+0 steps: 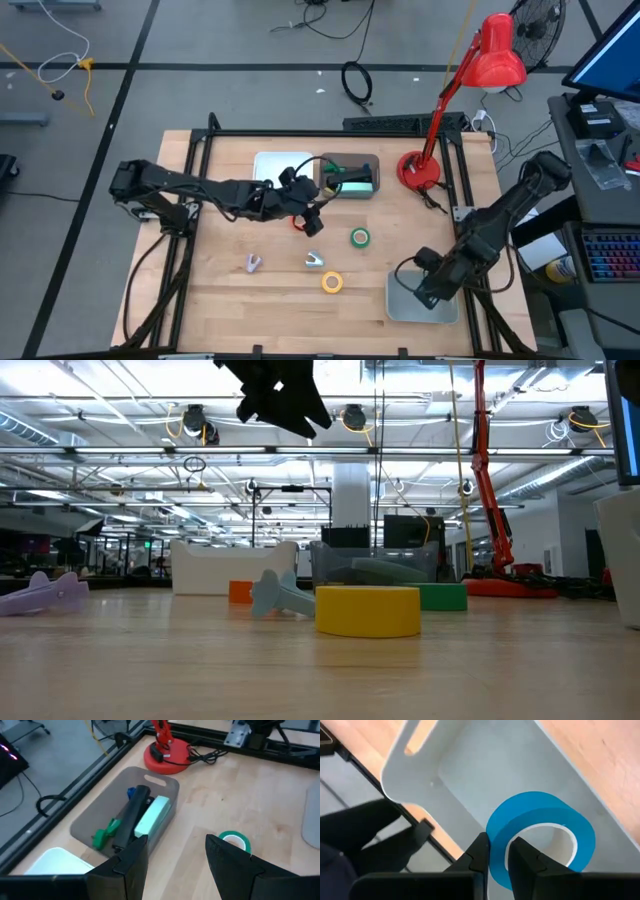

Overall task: Pick and place Stapler, Stapler remover, tape
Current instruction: Put the blue tape into the gray bin

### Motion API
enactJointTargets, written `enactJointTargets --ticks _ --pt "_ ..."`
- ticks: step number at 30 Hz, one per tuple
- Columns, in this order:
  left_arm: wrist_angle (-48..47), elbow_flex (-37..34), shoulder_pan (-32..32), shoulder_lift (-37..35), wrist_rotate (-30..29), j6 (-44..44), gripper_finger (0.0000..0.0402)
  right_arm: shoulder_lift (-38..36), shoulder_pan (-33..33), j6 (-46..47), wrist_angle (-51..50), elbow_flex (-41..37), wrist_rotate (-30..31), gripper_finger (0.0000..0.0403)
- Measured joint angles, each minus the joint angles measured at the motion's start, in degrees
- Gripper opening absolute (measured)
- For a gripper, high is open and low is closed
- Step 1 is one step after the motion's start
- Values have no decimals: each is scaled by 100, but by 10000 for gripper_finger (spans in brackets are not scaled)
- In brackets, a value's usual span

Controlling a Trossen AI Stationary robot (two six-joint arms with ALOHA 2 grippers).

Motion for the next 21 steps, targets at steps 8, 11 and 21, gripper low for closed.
enactJointTargets --ticks 8,11,21 --pt "604 -778 -2 -389 162 -258 198 457 237 444 -30 99 6 35" --pt "837 -1102 -7 -667 162 -357 198 640 335 577 -71 101 21 35" --pt "1720 -2215 -7 -1695 262 -333 198 1065 315 668 -180 101 163 36"
